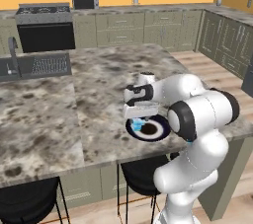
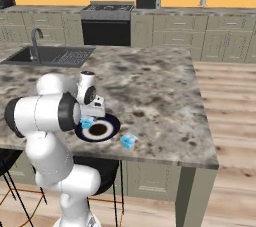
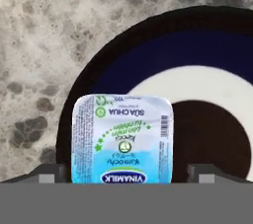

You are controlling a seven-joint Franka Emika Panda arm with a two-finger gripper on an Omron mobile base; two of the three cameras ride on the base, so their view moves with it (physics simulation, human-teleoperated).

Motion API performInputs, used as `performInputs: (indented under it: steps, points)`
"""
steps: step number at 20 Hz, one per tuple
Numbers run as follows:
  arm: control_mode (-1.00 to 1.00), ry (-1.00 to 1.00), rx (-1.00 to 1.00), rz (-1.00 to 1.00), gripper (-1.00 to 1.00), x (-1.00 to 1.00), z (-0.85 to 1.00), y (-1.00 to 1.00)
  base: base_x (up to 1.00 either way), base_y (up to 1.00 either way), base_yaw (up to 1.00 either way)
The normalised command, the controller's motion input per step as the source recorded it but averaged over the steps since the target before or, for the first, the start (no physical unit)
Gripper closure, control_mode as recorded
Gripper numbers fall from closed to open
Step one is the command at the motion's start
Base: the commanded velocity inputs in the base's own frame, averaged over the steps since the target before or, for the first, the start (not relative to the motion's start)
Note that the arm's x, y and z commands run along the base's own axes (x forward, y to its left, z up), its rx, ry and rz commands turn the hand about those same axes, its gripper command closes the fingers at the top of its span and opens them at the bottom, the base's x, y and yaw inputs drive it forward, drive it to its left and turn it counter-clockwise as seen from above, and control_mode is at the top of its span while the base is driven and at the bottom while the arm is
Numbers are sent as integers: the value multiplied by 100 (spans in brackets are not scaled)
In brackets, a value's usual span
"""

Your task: Place two yogurt containers on each plate.

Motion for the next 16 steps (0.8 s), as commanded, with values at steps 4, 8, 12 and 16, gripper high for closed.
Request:
performInputs:
  steps: [4,8,12,16]
  points:
    - [-100,-5,2,0,-100,-46,66,-34,0,0,0]
    - [-100,-14,11,-9,-100,-38,19,-76,0,0,0]
    - [-100,-9,15,-21,-100,-32,-4,-70,0,0,0]
    - [-100,7,-20,-32,-100,-7,2,-50,0,0,0]
